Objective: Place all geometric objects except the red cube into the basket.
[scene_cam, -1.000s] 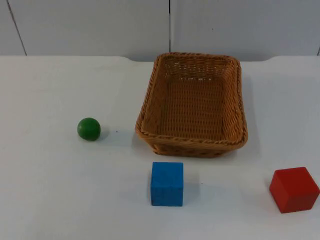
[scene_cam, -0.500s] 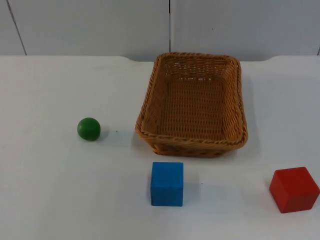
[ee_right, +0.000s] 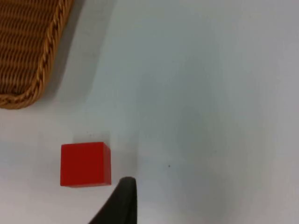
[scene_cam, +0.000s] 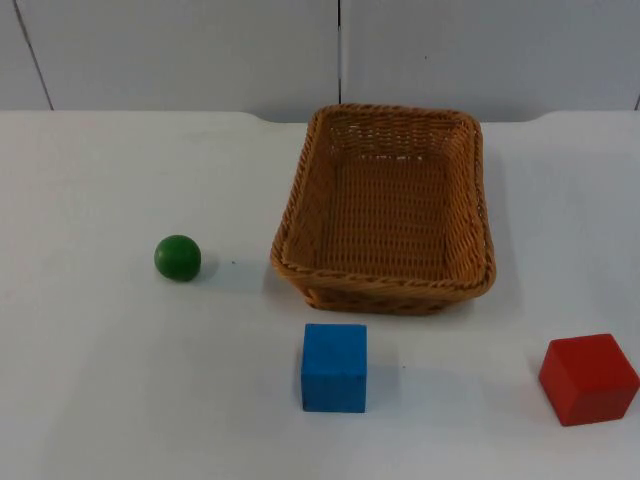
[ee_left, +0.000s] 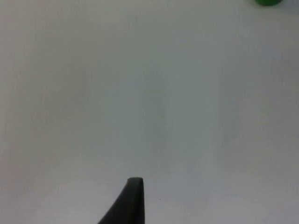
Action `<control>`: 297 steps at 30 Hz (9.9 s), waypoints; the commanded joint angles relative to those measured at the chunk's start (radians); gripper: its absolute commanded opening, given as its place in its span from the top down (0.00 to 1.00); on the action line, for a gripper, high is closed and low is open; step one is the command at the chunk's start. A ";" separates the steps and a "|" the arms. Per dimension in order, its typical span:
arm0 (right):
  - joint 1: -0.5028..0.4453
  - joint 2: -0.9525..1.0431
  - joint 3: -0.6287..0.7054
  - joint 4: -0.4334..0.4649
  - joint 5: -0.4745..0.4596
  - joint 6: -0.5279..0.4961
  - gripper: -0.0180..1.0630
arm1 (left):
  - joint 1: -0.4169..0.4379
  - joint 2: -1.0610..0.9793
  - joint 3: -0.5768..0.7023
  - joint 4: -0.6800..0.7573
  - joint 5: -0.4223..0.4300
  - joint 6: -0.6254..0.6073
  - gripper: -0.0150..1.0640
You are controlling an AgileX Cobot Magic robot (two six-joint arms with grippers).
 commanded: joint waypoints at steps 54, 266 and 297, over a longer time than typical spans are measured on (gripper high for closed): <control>-0.006 0.007 0.000 0.000 -0.028 -0.004 0.01 | -0.298 1.269 -0.778 0.079 -0.179 0.278 0.01; 0.872 1.228 -0.792 -0.322 0.084 1.193 0.07 | -0.080 0.174 -0.064 -0.076 -0.021 0.056 0.01; 0.895 1.253 -0.792 -0.291 -0.008 1.198 0.98 | -0.080 0.174 -0.064 -0.076 -0.019 0.056 0.01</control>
